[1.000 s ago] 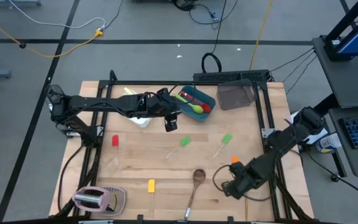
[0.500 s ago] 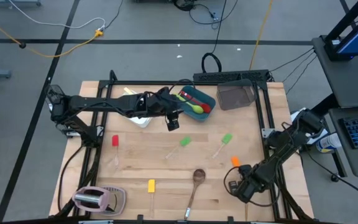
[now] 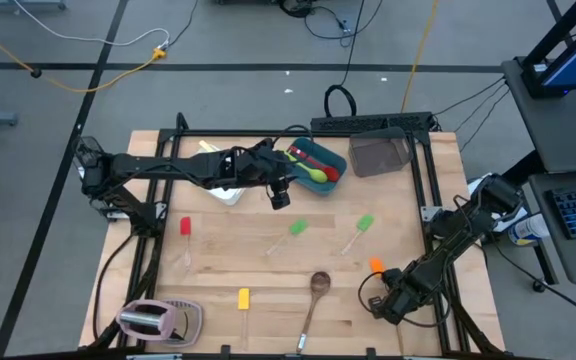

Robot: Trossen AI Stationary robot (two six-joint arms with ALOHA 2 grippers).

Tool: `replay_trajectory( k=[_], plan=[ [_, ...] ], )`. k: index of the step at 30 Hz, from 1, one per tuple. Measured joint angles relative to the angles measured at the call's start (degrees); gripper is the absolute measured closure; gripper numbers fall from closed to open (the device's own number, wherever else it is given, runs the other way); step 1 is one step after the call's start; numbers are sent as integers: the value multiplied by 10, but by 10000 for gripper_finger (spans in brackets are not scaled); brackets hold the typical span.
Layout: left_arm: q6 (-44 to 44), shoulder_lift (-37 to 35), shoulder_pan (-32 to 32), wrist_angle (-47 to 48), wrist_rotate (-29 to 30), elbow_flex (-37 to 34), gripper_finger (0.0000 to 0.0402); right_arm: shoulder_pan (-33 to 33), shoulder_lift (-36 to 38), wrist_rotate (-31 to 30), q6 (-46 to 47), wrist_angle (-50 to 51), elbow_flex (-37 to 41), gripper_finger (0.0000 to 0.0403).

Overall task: Pick & Place Kitchen Items
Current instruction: Put the gold serving spoon into the blue bin

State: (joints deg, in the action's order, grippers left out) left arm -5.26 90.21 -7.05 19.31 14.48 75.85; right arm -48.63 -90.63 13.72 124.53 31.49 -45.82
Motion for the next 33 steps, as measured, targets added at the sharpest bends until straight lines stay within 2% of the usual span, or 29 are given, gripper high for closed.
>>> replay_trajectory(
  k=[5,10,12,18,27,33],
  plan=[
    [0,0,0,1,0,0,261,0,0,-14,-14,1,1,385],
    [0,0,0,1,0,0,261,1,24,-21,-39,-1,2,394],
    [0,0,0,1,0,0,261,2,40,-49,-58,8,4,396],
    [0,0,0,1,0,0,261,9,90,-181,-113,58,4,395],
    [23,0,0,3,-1,0,261,78,109,-267,-290,113,3,395],
    [82,0,4,-1,-56,-30,261,145,124,-343,-432,112,3,395]
  ],
)
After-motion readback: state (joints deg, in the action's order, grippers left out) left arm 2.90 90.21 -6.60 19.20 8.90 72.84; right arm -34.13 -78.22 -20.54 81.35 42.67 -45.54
